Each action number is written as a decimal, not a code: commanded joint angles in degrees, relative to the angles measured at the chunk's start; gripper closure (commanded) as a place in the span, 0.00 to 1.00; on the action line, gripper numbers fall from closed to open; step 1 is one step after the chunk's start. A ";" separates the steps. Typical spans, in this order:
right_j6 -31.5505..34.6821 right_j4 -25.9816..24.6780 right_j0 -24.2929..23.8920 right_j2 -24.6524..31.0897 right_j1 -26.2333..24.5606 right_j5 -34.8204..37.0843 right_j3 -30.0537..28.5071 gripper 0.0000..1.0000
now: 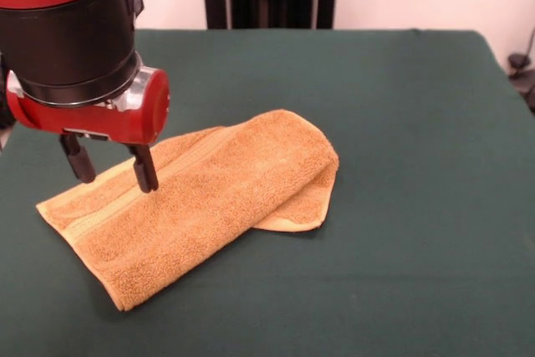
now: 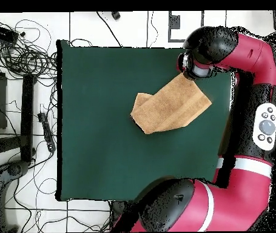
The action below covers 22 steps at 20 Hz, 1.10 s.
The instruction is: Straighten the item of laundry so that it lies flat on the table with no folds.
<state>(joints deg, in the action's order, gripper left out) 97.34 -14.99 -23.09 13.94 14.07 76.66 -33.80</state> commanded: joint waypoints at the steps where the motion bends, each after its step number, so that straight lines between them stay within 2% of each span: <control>1: -1.87 -0.24 3.14 1.75 -0.49 0.11 -5.83 0.00; 15: -2.59 0.34 1.10 1.43 0.32 -3.82 -10.11 0.00; 18: -2.53 0.73 0.43 2.10 -1.03 -6.31 -11.93 0.00; 22: -0.82 -0.20 0.33 2.02 -4.11 -9.88 -11.32 0.00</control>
<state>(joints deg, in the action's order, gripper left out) 97.34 -14.93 -23.31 13.93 13.31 74.75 -34.87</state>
